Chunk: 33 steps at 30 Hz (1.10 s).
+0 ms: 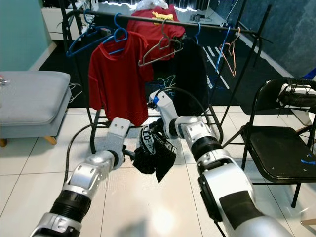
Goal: Hang hanger
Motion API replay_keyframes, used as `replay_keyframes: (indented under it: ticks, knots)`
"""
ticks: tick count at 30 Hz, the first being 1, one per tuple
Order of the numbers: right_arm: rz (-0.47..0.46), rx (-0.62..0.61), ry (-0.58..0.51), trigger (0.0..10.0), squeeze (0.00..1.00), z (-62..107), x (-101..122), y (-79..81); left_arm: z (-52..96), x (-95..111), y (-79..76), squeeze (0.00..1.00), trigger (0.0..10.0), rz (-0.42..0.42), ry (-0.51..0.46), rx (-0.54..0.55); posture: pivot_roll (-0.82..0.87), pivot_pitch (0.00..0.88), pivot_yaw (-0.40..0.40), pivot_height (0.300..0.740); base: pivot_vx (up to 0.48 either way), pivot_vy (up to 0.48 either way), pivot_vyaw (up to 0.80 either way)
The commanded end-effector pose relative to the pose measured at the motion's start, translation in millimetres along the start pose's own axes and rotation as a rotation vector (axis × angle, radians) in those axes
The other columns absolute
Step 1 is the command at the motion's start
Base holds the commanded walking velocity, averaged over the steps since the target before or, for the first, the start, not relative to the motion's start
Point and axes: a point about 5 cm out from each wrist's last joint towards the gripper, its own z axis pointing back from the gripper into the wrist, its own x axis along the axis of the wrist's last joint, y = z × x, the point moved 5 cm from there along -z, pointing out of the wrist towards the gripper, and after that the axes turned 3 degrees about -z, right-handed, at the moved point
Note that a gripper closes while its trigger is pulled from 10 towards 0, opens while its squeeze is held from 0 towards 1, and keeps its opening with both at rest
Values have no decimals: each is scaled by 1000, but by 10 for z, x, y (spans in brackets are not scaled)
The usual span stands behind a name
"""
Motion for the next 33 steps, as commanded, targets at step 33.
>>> replay_keyframes:
  ticks: [33]
  knots:
    - [-46,-24,-80,0,0,-3,300,40,-149,42,-219,0,10000,-39,-109,-48,-179,118,-127,740,0,0,0]
